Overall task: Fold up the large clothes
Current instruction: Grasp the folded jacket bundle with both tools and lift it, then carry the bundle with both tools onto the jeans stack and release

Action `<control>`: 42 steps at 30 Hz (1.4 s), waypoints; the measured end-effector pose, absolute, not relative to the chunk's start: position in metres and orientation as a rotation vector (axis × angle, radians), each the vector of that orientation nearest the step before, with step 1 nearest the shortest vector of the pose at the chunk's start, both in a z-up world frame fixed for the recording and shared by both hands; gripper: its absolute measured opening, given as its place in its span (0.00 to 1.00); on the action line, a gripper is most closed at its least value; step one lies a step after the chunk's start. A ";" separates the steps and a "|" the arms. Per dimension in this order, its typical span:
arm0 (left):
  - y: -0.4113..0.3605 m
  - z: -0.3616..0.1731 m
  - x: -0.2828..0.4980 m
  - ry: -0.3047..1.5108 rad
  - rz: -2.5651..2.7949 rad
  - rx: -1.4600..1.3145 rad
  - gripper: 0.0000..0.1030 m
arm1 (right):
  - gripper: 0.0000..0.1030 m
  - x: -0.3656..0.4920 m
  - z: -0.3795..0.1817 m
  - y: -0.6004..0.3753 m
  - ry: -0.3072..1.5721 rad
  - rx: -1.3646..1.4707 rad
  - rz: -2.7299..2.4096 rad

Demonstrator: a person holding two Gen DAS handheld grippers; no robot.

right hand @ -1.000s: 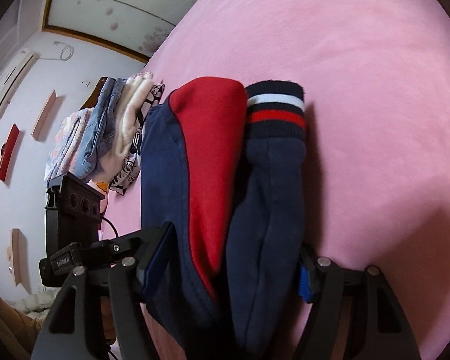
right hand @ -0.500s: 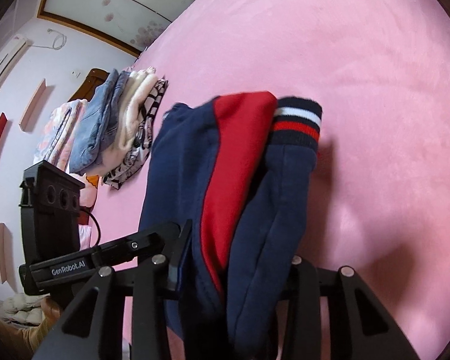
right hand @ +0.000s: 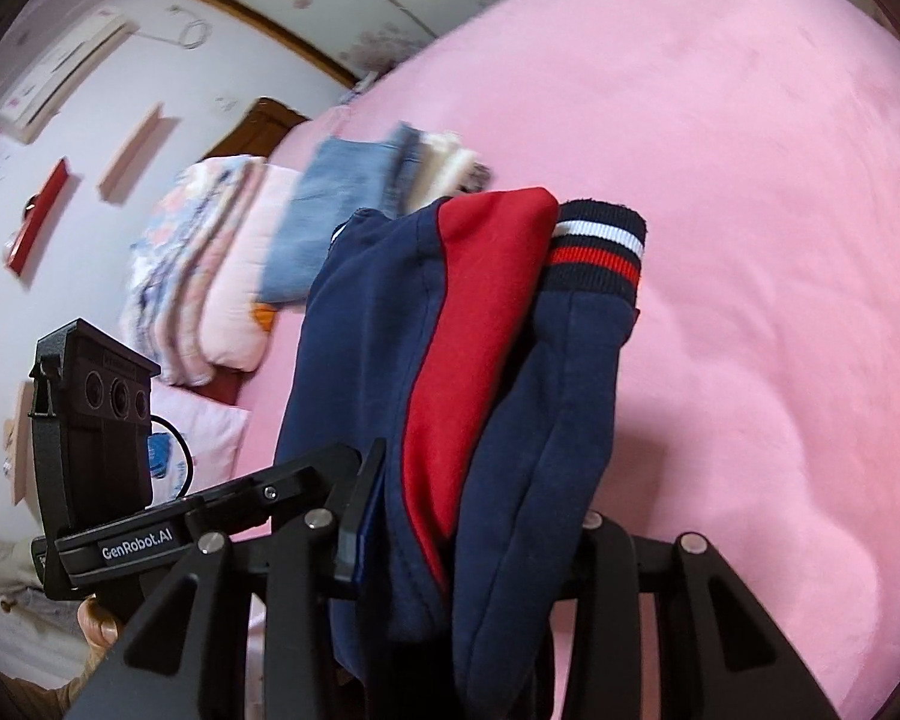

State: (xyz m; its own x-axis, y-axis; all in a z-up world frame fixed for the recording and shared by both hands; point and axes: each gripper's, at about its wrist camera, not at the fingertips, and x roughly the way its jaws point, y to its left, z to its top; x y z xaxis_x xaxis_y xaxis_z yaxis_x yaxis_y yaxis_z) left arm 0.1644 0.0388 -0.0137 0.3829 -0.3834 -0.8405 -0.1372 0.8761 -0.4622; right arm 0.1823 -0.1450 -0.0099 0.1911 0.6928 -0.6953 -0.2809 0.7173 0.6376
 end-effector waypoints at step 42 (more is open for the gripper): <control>0.368 -0.024 0.403 1.086 -0.171 -0.306 0.33 | 0.38 0.380 -0.049 0.151 1.037 0.563 0.674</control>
State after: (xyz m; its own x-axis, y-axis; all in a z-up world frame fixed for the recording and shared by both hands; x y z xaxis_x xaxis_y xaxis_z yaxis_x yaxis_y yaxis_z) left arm 0.4031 0.3676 -0.0235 0.4586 -0.2854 -0.8415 -0.0125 0.9448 -0.3273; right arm 0.3802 0.1511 -0.0487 0.3462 0.7342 -0.5841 -0.2351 0.6706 0.7036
